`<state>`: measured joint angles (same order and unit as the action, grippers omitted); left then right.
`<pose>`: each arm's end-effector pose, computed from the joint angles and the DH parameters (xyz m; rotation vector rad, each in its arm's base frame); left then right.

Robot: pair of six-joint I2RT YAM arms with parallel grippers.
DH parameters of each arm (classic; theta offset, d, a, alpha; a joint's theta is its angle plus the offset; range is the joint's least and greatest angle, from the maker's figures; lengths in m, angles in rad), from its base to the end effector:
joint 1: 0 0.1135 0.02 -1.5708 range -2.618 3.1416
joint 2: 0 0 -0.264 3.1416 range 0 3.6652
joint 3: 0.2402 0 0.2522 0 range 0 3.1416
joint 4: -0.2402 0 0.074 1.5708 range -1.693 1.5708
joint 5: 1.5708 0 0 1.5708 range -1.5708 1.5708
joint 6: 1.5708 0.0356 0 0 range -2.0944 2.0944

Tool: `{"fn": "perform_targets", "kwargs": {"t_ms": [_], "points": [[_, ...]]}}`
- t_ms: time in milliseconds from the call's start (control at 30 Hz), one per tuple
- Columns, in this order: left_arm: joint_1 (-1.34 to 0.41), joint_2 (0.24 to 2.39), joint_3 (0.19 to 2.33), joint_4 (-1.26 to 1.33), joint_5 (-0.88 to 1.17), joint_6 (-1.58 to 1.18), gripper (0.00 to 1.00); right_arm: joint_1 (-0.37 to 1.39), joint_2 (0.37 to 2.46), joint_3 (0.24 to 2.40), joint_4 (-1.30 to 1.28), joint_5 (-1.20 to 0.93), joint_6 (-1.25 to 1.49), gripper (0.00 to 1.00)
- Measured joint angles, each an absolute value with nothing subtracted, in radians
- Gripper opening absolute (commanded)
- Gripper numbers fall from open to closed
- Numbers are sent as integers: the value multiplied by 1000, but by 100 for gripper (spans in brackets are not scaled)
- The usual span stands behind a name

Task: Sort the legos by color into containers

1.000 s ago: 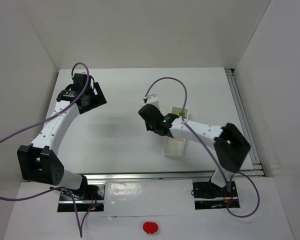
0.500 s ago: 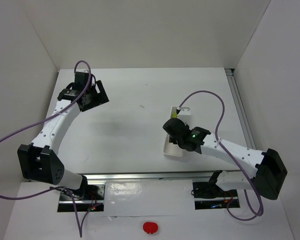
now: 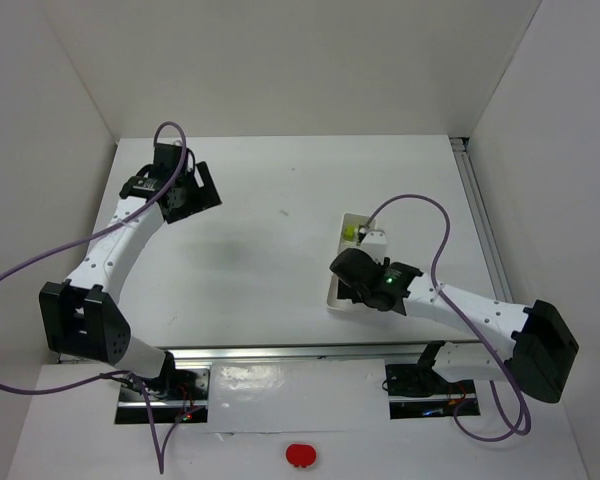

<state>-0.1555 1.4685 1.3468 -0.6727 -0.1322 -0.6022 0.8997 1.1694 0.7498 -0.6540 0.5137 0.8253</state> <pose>0.3169 -0.0449 0.3280 -0.5864 2.2927 -0.2123 0.1475 0.1576 0.2192 0.0718 2.4423 0.0535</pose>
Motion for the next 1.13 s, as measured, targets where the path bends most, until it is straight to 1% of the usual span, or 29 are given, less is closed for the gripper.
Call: {"fn": "perform_targets", "kwargs": {"t_ms": [100,233,333,400,433,533,633,733,800,933,1033,1067,1133], "points": [[-159,1470,1347,-672,-132,-602,94,900,1165,752,-665,526,831,91],[-161,1472,1347,-672,-125,-602,94,901,1161,803,-724,586,844,91],[-170,1476,1348,-672,-126,-602,94,898,1161,897,-823,685,947,89],[-181,1480,1349,-672,-137,-602,94,871,1162,959,-910,742,1031,97],[-192,1480,1349,-672,-143,-601,94,833,1162,983,-949,768,1070,100],[-218,1484,1350,-672,-152,-601,94,659,1164,994,-989,802,1101,100],[-227,1489,1360,-672,-152,-599,94,372,1156,960,-915,716,1023,100],[-226,1490,1366,-671,-153,-596,94,81,1133,877,-789,566,927,100],[-226,1491,1368,-671,-153,-587,94,-49,1127,840,-737,491,878,100],[-226,1491,1373,-669,-154,-577,94,-185,1158,830,-655,384,786,100],[-226,1500,1381,-669,-154,-576,94,-233,1216,841,-620,345,740,100],[-226,1504,1383,-667,-154,-576,94,-242,1228,841,-616,337,729,98],[-226,1515,1388,-666,-154,-576,94,-252,1239,841,-607,323,706,100]]}}
